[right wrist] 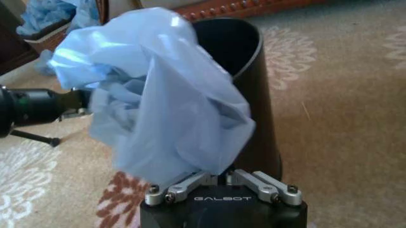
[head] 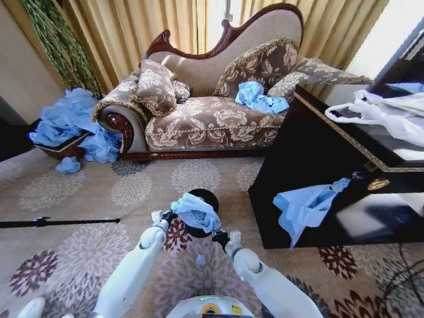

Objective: Place a garbage bag over the trash bin.

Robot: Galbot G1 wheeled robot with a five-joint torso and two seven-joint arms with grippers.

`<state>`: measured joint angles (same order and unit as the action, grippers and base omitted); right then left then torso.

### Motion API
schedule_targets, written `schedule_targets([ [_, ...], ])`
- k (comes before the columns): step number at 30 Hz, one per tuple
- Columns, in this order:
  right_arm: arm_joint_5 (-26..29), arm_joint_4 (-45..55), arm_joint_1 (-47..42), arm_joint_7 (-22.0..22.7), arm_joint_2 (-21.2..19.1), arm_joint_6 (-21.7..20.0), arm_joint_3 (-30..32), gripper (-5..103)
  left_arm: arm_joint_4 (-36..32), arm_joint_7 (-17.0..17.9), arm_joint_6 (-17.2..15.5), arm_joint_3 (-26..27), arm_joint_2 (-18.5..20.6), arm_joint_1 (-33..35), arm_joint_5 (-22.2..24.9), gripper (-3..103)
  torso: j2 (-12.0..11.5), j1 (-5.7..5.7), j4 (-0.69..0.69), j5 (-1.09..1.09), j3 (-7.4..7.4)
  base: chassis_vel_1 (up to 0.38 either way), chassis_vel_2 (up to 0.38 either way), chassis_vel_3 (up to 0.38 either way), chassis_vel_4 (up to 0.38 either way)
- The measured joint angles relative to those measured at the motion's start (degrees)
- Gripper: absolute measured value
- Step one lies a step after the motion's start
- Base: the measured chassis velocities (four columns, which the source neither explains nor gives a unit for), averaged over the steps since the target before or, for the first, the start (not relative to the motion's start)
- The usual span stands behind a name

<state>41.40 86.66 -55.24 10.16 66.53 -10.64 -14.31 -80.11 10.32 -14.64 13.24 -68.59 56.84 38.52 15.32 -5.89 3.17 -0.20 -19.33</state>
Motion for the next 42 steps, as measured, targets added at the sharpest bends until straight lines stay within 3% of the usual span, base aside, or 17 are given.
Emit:
schedule_targets([
  [10, -0.94, -3.04, 0.83, -0.66, 0.53, 0.67, 1.29, 0, 1.17, -0.80, 1.41, -0.13, -0.20, 0.18, -1.78, 0, 0.00, 0.00, -0.01, 0.00, 0.00, 0.000, 0.000, 0.000, 0.000],
  [15, -1.06, 0.27, -0.69, 1.67, -0.70, -0.04, 1.36, -3, -1.86, 0.49, 1.65, 0.30, 0.60, 1.48, -2.50, -1, 0.00, 0.01, 0.00, 0.01, 0.00, 0.000, 0.000, 0.000, 0.000],
  [20, -1.47, 4.20, -3.57, 2.62, -2.27, -0.15, 2.25, 1, -4.71, 1.19, 2.37, 1.29, 2.17, 3.21, -4.18, 20, 0.00, 0.01, -0.01, 0.00, 0.00, 0.000, 0.000, 0.000, 0.000],
  [23, -1.72, 5.57, -4.72, 2.72, -2.78, -0.16, 2.54, 4, -5.14, 1.17, 2.56, 1.69, 2.64, 3.73, -4.69, 25, 0.00, 0.01, 0.00, 0.01, 0.00, 0.000, 0.000, 0.000, 0.000],
  [24, -2.06, 6.70, -5.73, 2.75, -3.20, -0.16, 2.85, 11, -5.29, 1.08, 2.84, 2.01, 2.91, 4.12, -5.29, 31, 0.00, 0.01, -0.01, 0.00, 0.00, 0.000, 0.000, 0.000, 0.000],
  [26, -2.33, 7.38, -6.56, 2.75, -3.47, -0.15, 3.12, 11, -5.44, 0.85, 3.03, 2.29, 3.16, 4.52, -5.80, 36, 0.00, 0.01, -0.01, -0.01, 0.00, 0.000, 0.000, 0.000, 0.000],
  [28, -3.32, 8.59, -8.86, 2.68, -4.01, 0.06, 4.22, 25, -5.91, 0.18, 3.23, 2.84, 3.59, 5.38, -6.38, 47, 0.00, 0.01, -0.01, 0.00, 0.00, 0.000, 0.000, 0.000, 0.000],
  [29, -3.49, 8.78, -9.27, 2.66, -4.08, 0.15, 4.39, 25, -5.99, 0.10, 3.27, 2.93, 3.64, 5.50, -6.43, 47, 0.00, 0.01, -0.01, 0.00, 0.00, 0.000, 0.000, 0.000, 0.000],
  [30, -4.05, 9.72, -11.03, 2.56, -4.37, 0.41, 5.12, 30, -6.39, -0.67, 3.35, 3.42, 3.82, 6.13, -6.77, 58, 0.00, 0.01, 0.00, 0.00, 0.00, 0.000, 0.000, 0.000, 0.000],
  [31, -4.05, 9.72, -11.03, 2.56, -4.37, 0.41, 5.12, 30, -6.39, -0.67, 3.35, 3.42, 3.82, 6.13, -6.77, 58, 0.00, 0.01, 0.00, 0.00, 0.00, 0.000, 0.000, 0.000, 0.000],
  [32, -4.39, 10.37, -12.20, 2.46, -4.52, 0.52, 5.73, 36, -6.67, -1.33, 3.41, 3.76, 3.97, 6.65, -7.15, 58, 0.00, 0.01, 0.00, 0.00, 0.01, 0.000, 0.000, 0.000, 0.000],
  [34, -5.06, 11.52, -14.53, 2.07, -4.66, 0.89, 7.29, 42, -7.04, -3.07, 3.70, 4.58, 4.35, 7.81, -8.63, 70, 0.00, 0.01, 0.00, -0.01, 0.01, 0.000, 0.000, 0.000, 0.000],
  [36, -5.27, 12.07, -15.59, 1.88, -4.67, 1.01, 8.17, 48, -7.14, -4.44, 4.11, 5.16, 4.68, 8.54, -10.10, 70, 0.00, 0.01, 0.01, -0.01, 0.00, 0.000, 0.000, 0.000, 0.000],
  [37, -5.69, 13.35, -17.68, 1.52, -4.75, 1.29, 10.27, 53, -7.15, -8.22, 5.75, 6.42, 5.63, 10.02, -13.83, 80, 0.00, 0.01, 0.00, 0.00, 0.01, 0.000, 0.000, 0.000, 0.000],
  [39, -5.90, 15.56, -20.40, 1.04, -4.92, 1.50, 13.24, 64, -7.19, -14.16, 8.25, 8.61, 7.32, 11.46, -19.23, 91, 0.00, 0.01, -0.01, -0.01, 0.01, 0.000, 0.000, 0.000, 0.000],
  [40, -5.90, 15.56, -20.40, 1.04, -4.92, 1.50, 13.24, 64, -7.19, -14.16, 8.25, 8.61, 7.32, 11.46, -19.23, 91, 0.00, 0.01, -0.01, -0.01, 0.01, 0.000, 0.000, 0.000, 0.000],
  [42, -5.79, 17.10, -22.05, 0.73, -4.95, 1.52, 15.49, 75, -7.22, -19.27, 10.56, 10.04, 8.81, 11.89, -23.27, 96, 0.00, 0.01, -0.02, 0.01, 0.01, 0.000, 0.000, 0.000, 0.000],
])
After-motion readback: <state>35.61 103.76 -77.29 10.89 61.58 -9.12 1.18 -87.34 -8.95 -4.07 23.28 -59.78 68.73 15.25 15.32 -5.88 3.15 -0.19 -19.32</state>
